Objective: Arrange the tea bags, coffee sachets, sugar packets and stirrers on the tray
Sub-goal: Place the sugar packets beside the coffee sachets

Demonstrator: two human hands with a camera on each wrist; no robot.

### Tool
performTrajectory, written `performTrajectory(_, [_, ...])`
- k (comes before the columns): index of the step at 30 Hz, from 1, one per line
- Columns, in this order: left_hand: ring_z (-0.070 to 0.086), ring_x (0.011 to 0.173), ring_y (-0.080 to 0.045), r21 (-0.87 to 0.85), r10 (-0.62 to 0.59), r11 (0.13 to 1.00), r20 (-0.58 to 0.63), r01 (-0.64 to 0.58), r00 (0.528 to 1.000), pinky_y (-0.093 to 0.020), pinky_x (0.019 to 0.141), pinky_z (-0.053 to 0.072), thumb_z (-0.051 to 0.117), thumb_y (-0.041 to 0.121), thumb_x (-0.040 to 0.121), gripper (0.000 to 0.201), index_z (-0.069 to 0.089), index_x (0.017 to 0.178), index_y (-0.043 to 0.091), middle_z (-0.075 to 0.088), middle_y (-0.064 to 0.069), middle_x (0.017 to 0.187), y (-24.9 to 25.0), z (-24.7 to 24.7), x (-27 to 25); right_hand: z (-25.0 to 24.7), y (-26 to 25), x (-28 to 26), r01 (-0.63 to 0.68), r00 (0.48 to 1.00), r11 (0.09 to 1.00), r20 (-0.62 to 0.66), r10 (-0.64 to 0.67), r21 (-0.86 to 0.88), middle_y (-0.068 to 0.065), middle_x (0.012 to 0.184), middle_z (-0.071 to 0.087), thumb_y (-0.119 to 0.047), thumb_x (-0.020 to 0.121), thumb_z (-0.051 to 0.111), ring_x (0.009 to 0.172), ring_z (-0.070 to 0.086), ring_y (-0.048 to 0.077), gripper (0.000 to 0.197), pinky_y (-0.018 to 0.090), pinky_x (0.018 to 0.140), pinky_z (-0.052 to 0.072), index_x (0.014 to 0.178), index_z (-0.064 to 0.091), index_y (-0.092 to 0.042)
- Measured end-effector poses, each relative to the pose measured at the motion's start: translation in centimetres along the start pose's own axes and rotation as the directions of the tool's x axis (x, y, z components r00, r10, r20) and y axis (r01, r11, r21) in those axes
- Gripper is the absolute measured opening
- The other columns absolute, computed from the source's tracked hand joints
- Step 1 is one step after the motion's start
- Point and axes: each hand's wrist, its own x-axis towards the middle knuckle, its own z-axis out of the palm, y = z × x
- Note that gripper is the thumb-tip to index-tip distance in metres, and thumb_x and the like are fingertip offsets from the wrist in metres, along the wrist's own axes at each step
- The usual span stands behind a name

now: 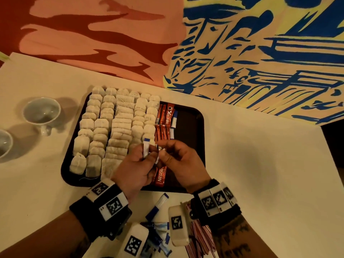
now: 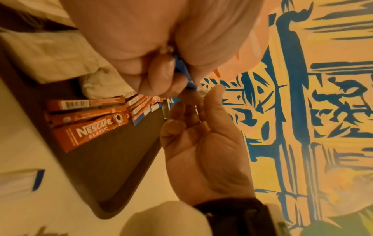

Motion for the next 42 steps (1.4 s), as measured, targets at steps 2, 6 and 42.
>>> performTrajectory(2, [0.033,0.043,-0.011,-0.085,-0.064,0.994,0.063,0.07,0.996,-0.017,0.039,0.024,0.043,0.017,0.104,0.016,0.058,0.097,0.013,0.055,-0.006,0.066,-0.3,1.1,-0.5,-0.9,0.4,-0.8,0.006,0.999,1.0,-0.031,-0.005,0.012,0.006,0.091,0.074,-0.018,0.093,0.069,0.083,0.069,0.018,0.009,0.044,0.087,0.059,0.101,0.07,-0.02])
performTrajectory(6, [0.045,0.049,-0.015,-0.025,-0.081,0.996,0.041,0.082,0.996,-0.02,0.04,0.026,0.044,0.035,0.103,0.028,0.062,0.101,0.014,0.064,-0.007,0.069,-0.4,0.7,-0.3,-1.8,-0.2,-0.3,-0.09,0.986,0.993,-0.134,0.1,0.076,0.006,0.082,0.075,-0.017,0.093,0.067,0.069,0.067,0.013,0.01,0.03,0.07,0.057,0.093,0.072,-0.008])
performTrajectory(42, [0.067,0.088,-0.015,0.586,0.012,0.808,-0.123,0.063,0.992,-0.05,0.092,0.052,0.053,0.04,0.098,0.018,0.068,0.092,0.031,0.074,0.016,0.08,-2.7,-2.8,-0.3,-3.1,6.3,4.2,-0.528,0.849,0.71,-0.309,0.429,-0.466,0.0,0.094,0.073,-0.03,0.086,0.068,0.084,0.07,0.016,0.006,0.026,0.069,0.056,0.087,0.073,-0.027])
